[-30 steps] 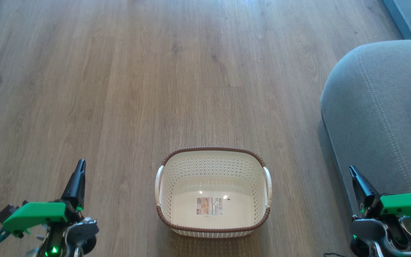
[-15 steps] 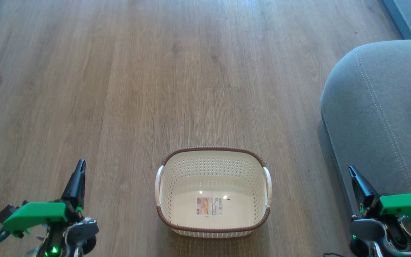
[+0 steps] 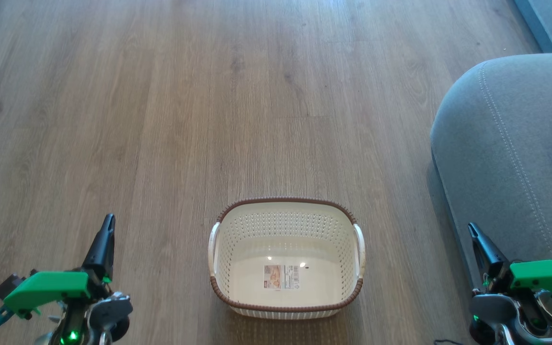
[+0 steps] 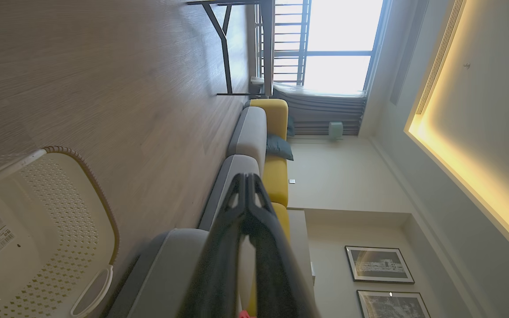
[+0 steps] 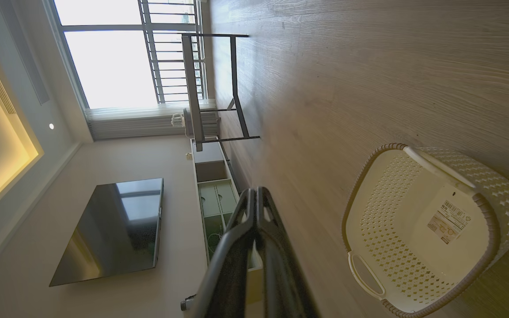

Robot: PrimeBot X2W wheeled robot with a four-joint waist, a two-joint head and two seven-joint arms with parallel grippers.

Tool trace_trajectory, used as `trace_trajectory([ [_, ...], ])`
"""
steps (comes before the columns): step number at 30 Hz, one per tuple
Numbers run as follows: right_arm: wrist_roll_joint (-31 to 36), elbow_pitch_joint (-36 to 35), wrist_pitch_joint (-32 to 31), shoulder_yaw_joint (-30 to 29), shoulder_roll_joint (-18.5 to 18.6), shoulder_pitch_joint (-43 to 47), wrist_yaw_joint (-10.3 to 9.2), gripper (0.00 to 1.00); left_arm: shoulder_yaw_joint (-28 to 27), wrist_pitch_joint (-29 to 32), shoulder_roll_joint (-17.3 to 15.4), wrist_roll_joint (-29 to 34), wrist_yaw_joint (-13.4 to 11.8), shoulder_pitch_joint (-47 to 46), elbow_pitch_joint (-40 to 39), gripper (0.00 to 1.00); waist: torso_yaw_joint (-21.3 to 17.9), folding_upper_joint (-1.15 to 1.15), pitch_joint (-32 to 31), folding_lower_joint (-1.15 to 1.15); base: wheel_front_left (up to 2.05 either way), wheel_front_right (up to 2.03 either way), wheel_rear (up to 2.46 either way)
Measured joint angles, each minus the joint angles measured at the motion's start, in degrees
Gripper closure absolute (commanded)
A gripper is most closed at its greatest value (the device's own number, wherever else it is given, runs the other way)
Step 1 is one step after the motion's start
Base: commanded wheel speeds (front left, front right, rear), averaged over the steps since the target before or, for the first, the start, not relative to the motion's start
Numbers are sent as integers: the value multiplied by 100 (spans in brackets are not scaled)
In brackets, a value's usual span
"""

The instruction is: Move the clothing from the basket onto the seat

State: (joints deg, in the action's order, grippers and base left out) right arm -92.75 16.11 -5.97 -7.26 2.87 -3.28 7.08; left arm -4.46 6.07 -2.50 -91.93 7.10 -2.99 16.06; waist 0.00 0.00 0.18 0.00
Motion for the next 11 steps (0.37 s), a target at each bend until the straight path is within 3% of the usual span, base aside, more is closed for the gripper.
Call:
trace_trajectory([
  [11, 0, 0, 0, -2, -2, 0, 0, 100, 0, 0, 0, 0, 0, 0, -1, 100, 0, 0, 0, 0, 0, 0, 0],
])
